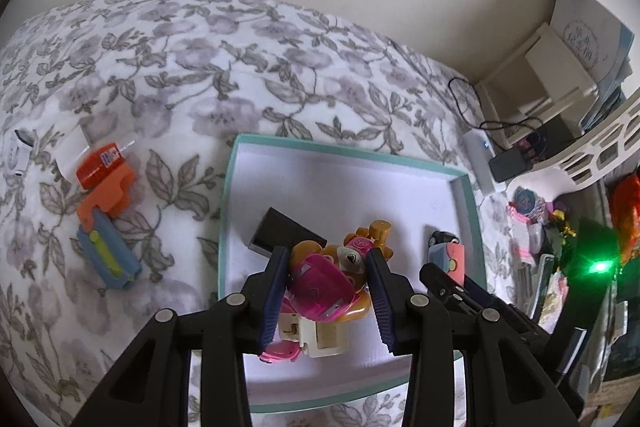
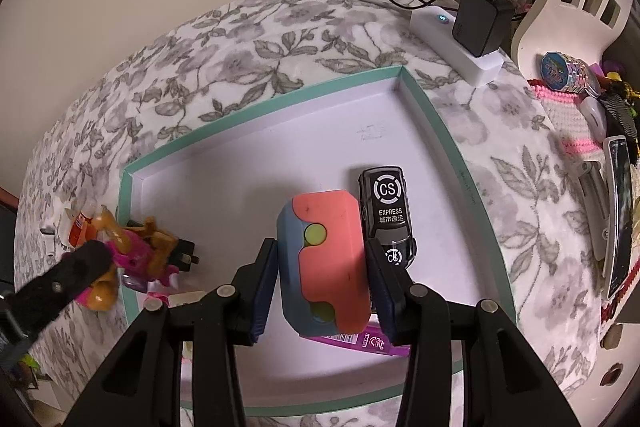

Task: Organize rigid objects
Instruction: 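Carry the pink figure and fidget toy with both grippers into the tray, then open the left gripper to release the pink figure while the right gripper releases the fidget toy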

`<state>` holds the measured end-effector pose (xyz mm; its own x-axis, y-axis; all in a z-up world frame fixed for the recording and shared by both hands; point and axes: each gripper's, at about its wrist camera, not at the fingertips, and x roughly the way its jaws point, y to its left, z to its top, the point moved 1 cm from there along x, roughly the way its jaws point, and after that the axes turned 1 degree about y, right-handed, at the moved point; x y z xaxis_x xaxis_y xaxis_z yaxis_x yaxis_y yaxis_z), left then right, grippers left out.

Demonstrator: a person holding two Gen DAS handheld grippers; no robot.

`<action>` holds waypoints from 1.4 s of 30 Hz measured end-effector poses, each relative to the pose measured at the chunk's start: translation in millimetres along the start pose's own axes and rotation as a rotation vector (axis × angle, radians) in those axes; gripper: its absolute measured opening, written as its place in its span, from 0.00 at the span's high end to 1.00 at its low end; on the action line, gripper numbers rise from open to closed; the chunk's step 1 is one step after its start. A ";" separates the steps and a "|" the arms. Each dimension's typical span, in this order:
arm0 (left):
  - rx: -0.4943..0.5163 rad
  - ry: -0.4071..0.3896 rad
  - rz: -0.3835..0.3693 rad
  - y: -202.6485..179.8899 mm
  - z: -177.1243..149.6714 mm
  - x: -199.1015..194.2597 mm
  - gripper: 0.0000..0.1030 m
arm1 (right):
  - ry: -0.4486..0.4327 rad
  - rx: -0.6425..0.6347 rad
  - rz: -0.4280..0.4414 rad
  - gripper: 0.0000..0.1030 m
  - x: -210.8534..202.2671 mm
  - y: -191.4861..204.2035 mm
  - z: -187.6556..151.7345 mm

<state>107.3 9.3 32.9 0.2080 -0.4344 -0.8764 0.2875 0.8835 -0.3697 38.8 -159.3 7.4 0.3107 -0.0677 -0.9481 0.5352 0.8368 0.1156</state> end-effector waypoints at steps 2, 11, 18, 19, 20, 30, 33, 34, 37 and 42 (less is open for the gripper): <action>0.003 0.016 0.014 -1.0 -2.7 7.5 0.59 | 0.007 -0.006 -0.005 0.56 2.8 0.1 -0.8; 0.006 0.084 0.070 1.8 -13.3 35.7 0.59 | 0.064 -0.026 -0.020 0.56 27.0 2.2 -4.8; 0.005 0.102 0.067 1.2 -15.4 45.0 0.59 | 0.075 -0.055 -0.039 0.56 32.6 8.5 -6.5; 0.005 0.104 0.069 1.2 -15.5 45.3 0.59 | 0.075 -0.055 -0.038 0.56 32.2 8.7 -6.3; 0.005 0.106 0.071 1.1 -15.5 45.8 0.59 | 0.075 -0.055 -0.037 0.56 32.5 8.8 -6.9; 0.008 0.115 0.080 -0.3 -14.1 42.5 0.57 | 0.057 -0.068 -0.024 0.56 21.0 14.0 -4.4; 0.009 0.104 0.073 -1.4 -12.4 35.8 0.49 | 0.045 -0.064 -0.032 0.56 12.9 13.9 -1.8; 0.008 0.094 0.073 -1.6 -11.1 32.1 0.45 | 0.037 -0.061 -0.036 0.56 9.7 13.1 -0.9; 0.000 0.077 0.047 -1.5 -8.1 22.6 0.36 | 0.002 -0.041 -0.022 0.55 -4.3 8.8 2.7; 0.003 0.032 0.023 -7.5 -3.6 3.5 0.27 | -0.051 -0.029 -0.002 0.55 -23.9 9.7 8.2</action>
<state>102.5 1.7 31.5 0.1843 -0.4082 -0.8941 0.2863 0.8925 -0.3485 43.0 -154.0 33.6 0.3498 -0.0970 -0.9318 0.5136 0.8517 0.1042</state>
